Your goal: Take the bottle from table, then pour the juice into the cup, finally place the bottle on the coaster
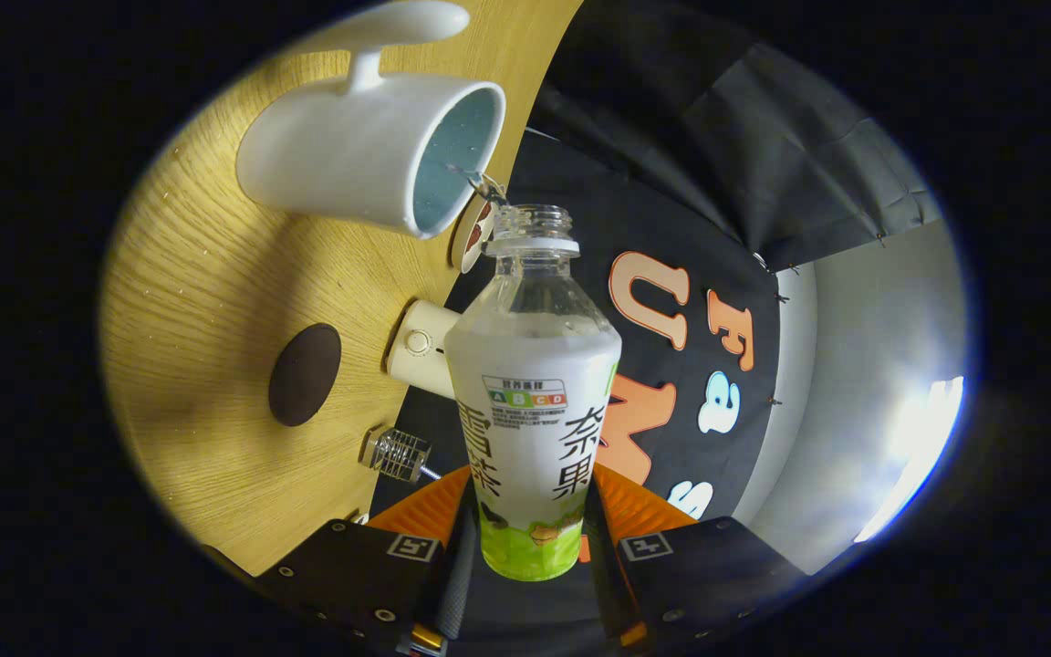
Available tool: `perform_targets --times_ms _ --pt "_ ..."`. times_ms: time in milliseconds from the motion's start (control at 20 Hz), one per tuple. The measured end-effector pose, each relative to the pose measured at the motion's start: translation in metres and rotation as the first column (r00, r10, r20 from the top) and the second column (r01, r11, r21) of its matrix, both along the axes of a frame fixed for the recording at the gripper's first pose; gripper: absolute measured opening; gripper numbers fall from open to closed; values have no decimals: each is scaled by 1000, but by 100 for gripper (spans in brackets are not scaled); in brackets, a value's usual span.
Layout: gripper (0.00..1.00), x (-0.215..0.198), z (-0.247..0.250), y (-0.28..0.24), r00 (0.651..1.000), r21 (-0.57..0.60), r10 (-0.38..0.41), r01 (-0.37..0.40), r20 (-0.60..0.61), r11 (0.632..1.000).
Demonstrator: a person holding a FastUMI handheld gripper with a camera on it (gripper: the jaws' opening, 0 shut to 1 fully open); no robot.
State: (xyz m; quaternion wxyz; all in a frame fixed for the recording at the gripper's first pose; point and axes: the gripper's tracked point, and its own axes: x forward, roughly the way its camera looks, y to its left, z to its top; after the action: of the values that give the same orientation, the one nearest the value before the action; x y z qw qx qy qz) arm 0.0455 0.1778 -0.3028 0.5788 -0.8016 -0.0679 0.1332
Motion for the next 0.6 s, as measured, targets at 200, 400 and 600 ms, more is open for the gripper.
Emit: perform_targets --times_ms 200,400,600 --pt "58 1 1 2 1000 -24 13 -14 -19 1000" --pt "57 5 0 1 999 -37 23 -24 -33 999" --pt "57 3 2 7 998 -59 50 -52 -33 997"
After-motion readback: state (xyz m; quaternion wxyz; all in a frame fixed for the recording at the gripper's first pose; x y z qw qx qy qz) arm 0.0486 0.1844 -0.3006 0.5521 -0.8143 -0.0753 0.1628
